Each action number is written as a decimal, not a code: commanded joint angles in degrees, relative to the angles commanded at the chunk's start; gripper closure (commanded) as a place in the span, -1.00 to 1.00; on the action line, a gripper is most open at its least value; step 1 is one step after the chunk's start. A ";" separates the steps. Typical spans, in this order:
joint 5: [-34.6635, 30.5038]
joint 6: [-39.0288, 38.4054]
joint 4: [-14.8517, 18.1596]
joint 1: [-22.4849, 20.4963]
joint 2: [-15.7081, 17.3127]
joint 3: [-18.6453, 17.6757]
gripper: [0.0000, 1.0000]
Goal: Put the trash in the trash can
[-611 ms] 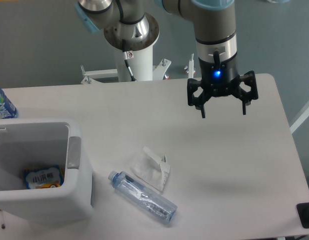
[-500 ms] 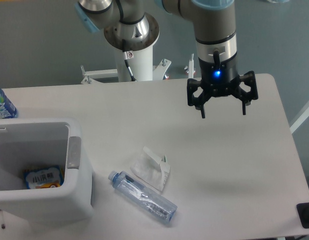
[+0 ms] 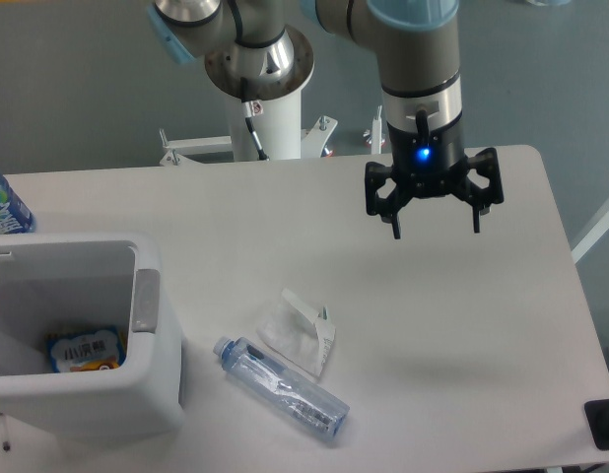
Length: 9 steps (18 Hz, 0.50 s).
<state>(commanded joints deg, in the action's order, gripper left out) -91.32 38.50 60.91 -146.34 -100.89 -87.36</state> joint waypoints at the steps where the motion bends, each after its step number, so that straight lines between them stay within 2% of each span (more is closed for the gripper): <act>1: -0.17 -0.17 0.00 0.09 -0.35 -0.53 -1.00; 3: -0.61 -1.22 -0.26 0.61 -0.71 -2.89 -1.00; 5: -0.53 -4.20 -0.26 1.49 -1.67 -3.43 -1.00; 9: -0.35 -13.87 -0.35 4.12 -4.74 -4.92 -1.00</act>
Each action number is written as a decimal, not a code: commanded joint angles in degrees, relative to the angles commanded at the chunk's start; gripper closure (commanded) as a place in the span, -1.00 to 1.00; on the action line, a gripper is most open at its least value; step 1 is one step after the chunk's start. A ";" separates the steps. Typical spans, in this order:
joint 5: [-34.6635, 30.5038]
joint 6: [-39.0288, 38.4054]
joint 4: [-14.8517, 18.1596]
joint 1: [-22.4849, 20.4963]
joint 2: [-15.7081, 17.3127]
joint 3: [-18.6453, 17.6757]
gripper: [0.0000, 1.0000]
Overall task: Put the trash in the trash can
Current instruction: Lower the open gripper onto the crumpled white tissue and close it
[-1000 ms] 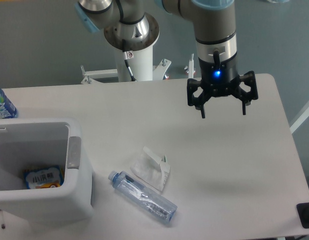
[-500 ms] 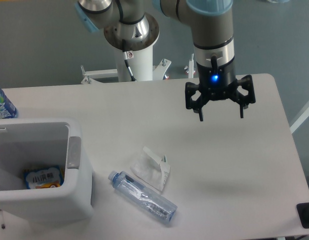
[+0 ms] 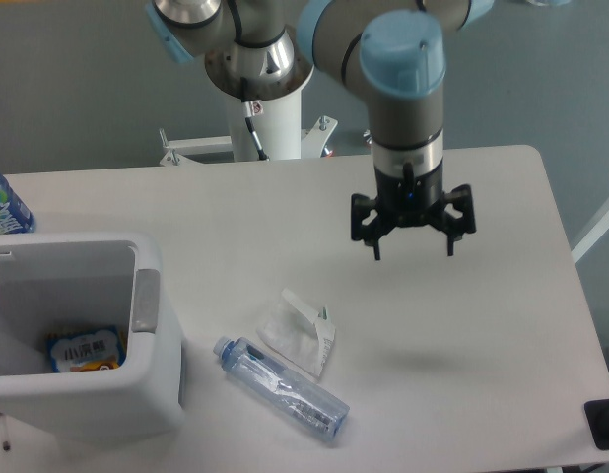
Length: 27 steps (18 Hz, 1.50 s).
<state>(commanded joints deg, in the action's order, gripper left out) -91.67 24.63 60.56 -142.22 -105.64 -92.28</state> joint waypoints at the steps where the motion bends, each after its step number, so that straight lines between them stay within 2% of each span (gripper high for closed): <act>1: 0.00 -0.54 0.09 0.97 -0.70 -0.79 -1.00; 6: 0.53 -4.40 0.26 2.29 -3.95 -3.78 -1.00; 8: 0.88 -6.25 0.35 2.47 -5.10 -3.87 -1.00; 10: 2.89 -7.83 0.26 2.65 -5.80 -4.84 -1.00; 17: 4.04 -13.37 0.26 4.49 -8.53 -5.10 -1.00; 24: 3.61 -14.25 -0.62 5.46 -10.38 -5.02 -1.00; 25: 3.52 -14.25 -0.62 5.46 -10.47 -5.02 -0.91; 27: 3.17 -14.25 -0.70 5.46 -10.47 -5.10 -0.54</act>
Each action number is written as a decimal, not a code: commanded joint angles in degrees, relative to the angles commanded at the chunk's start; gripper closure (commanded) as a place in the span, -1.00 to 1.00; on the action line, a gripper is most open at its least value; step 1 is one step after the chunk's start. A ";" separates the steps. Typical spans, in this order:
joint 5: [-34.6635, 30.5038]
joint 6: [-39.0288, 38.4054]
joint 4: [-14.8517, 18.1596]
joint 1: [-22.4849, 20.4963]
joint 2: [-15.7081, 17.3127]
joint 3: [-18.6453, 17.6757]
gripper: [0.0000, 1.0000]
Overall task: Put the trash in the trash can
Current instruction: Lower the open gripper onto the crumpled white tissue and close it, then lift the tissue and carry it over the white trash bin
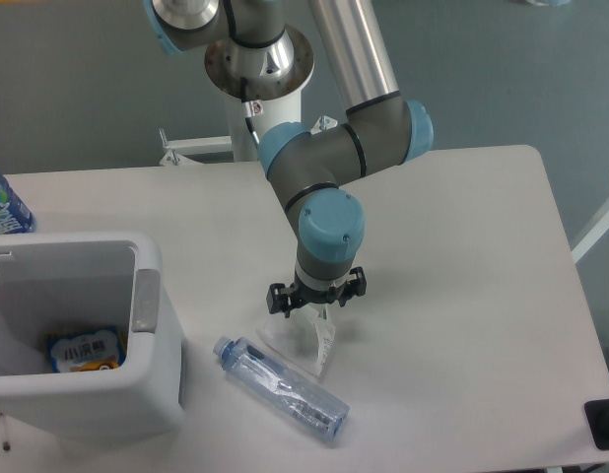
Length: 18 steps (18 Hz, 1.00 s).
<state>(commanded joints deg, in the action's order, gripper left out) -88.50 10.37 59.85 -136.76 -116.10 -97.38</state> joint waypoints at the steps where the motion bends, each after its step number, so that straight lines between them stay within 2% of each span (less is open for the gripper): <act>1: -0.09 0.00 0.00 0.00 0.00 0.00 -0.30; 2: -0.18 0.00 0.00 0.00 0.09 0.00 -0.08; 3: -0.79 0.00 0.00 0.00 0.09 -0.09 0.33; 4: -1.66 0.00 0.09 0.00 0.09 0.00 0.82; 5: -2.37 0.09 0.09 0.00 0.17 -0.09 1.00; 13: -2.64 2.63 0.35 -1.23 1.23 0.17 1.00; 18: -1.68 10.88 0.97 -5.79 5.44 1.57 1.00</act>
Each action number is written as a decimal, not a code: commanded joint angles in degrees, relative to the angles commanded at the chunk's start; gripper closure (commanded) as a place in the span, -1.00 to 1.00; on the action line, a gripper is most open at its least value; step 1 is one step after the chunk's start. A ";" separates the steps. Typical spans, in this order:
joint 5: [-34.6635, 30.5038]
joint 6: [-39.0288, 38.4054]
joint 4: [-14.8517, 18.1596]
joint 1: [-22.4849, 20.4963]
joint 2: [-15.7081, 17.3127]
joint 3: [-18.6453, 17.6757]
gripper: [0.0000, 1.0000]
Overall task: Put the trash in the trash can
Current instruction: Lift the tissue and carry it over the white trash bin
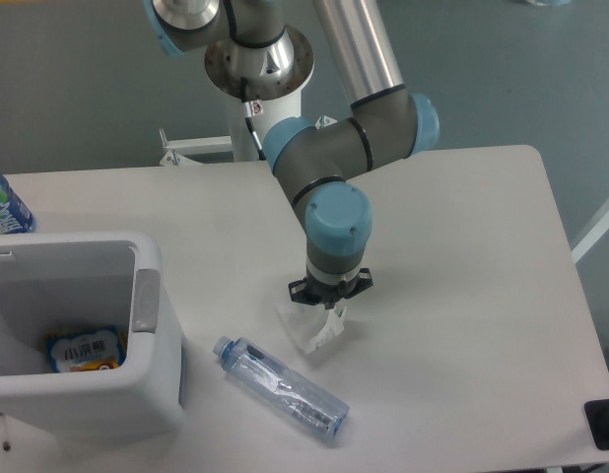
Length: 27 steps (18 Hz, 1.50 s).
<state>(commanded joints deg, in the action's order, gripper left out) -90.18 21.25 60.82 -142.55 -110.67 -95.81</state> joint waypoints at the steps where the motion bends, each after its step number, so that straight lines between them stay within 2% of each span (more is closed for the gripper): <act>1: 0.61 1.33 0.00 -0.97 0.62 1.05 1.00; 7: 11.86 0.11 -0.09 -3.35 3.87 8.96 1.00; 13: 24.77 -11.04 -0.53 -2.04 8.17 12.75 1.00; 16: 27.07 -17.54 -0.70 1.73 11.34 13.01 1.00; 18: 27.07 -18.96 -0.62 5.07 12.84 12.84 1.00; 22: 27.07 -20.11 -0.79 11.75 13.46 13.01 1.00; 27: 27.07 -20.20 -3.25 19.05 13.37 13.02 1.00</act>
<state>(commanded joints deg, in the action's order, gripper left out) -63.11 1.05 57.57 -123.50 -97.29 -82.79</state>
